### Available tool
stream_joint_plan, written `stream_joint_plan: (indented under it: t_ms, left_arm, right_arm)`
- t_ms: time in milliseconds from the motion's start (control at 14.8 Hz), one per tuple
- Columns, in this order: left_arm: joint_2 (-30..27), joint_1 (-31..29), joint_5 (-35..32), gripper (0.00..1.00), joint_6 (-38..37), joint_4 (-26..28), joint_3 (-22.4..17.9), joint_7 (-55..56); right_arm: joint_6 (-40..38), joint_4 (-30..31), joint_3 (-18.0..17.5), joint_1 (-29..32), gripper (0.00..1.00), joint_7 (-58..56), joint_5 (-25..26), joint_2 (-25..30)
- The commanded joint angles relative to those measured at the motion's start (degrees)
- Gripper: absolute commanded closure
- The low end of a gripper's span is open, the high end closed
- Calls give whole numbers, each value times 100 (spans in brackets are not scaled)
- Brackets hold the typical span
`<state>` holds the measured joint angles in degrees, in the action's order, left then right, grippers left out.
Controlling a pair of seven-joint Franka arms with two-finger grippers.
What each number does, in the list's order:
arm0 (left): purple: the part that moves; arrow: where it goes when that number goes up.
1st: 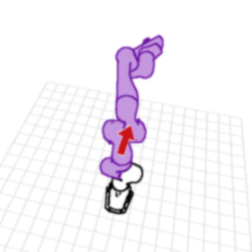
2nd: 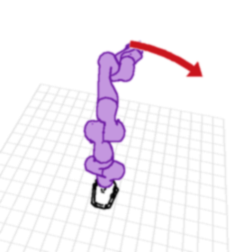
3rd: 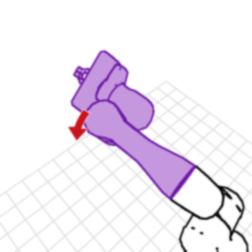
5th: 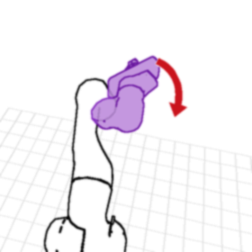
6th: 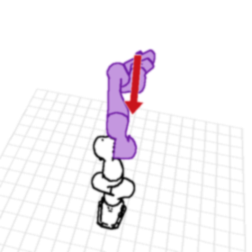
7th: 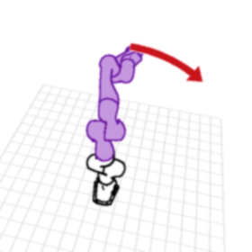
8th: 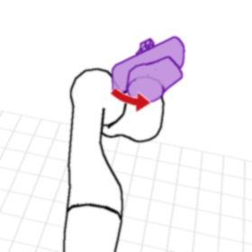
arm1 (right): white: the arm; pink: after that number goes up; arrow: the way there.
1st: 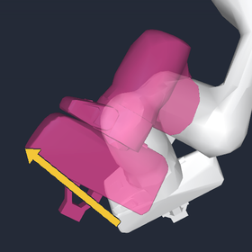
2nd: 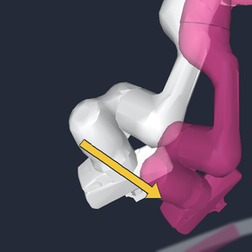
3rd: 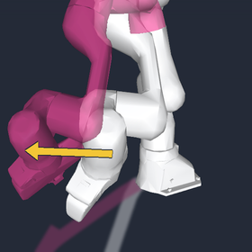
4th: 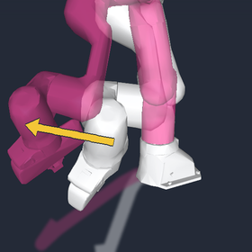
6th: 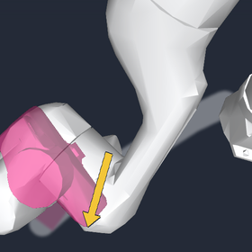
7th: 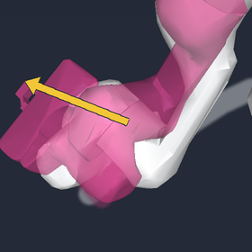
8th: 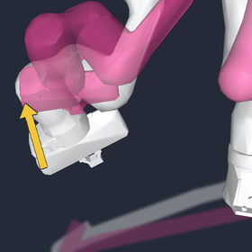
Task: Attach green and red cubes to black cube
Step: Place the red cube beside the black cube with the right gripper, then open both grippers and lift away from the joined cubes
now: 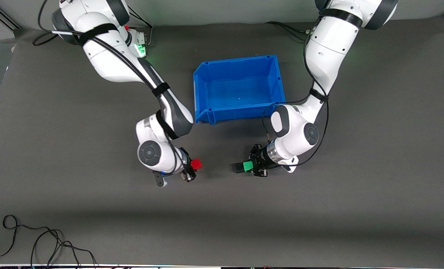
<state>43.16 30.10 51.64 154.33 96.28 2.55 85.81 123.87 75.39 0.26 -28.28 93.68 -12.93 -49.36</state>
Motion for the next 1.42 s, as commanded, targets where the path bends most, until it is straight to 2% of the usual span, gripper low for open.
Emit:
stream_joint_plan:
  t_ms: [0, 202, 337, 404, 472, 539, 607, 674, 944, 1011, 1079, 1146, 1213, 1348]
  left_arm:
    - [140, 303, 57, 73, 203, -188, -105, 261]
    - [254, 434, 57, 72, 369, -285, -96, 331]
    - [324, 514, 48, 69, 414, -346, -105, 366]
    - [333, 523, 48, 61, 422, -364, -105, 375]
    - [342, 523, 40, 47, 422, -364, -105, 375]
    - [351, 523, 40, 41, 422, -364, -105, 375]
    - [342, 531, 31, 24, 431, -364, -105, 367]
    - [342, 523, -21, 2, 422, -364, -105, 358]
    - [272, 409, -109, 0, 326, -312, -184, 183]
    - [194, 261, -197, 0, 282, -277, -202, 34]
    - [132, 59, -267, 0, 99, -268, -211, -124]
    - [44, -91, -346, 0, -173, -268, -219, -317]
    - [-70, -301, -460, 0, -436, -250, -219, -537]
    - [-342, -810, -758, 0, -1025, -154, -219, -993]
  right_arm:
    - [-82, -990, 9, -256, 86, 554, -123, -706]
    - [49, -1404, 9, -301, 86, 739, -131, -1136]
    - [286, -1422, -61, -301, 86, 1002, -140, -1172]
    - [348, -1431, -174, -327, 86, 1125, -123, -1216]
    - [401, -1440, -176, -415, 86, 1161, -105, -1277]
    - [410, -1440, -176, -433, 86, 1161, -105, -1287]
    - [410, -1440, -176, -433, 85, 1170, -105, -1287]
    - [419, -1431, -176, -442, 85, 1179, -105, -1296]
    - [410, -1422, -176, -477, 83, 1214, -96, -1304]
    - [410, -1405, -176, -477, 69, 1214, -87, -1304]
    - [410, -1378, -176, -468, 24, 1214, -70, -1304]
    - [419, -1378, -167, -477, 8, 1206, -61, -1304]
    - [419, -1387, -167, -468, 0, 1205, -52, -1287]
    - [367, -1396, -167, -434, 0, 1153, -70, -1200]
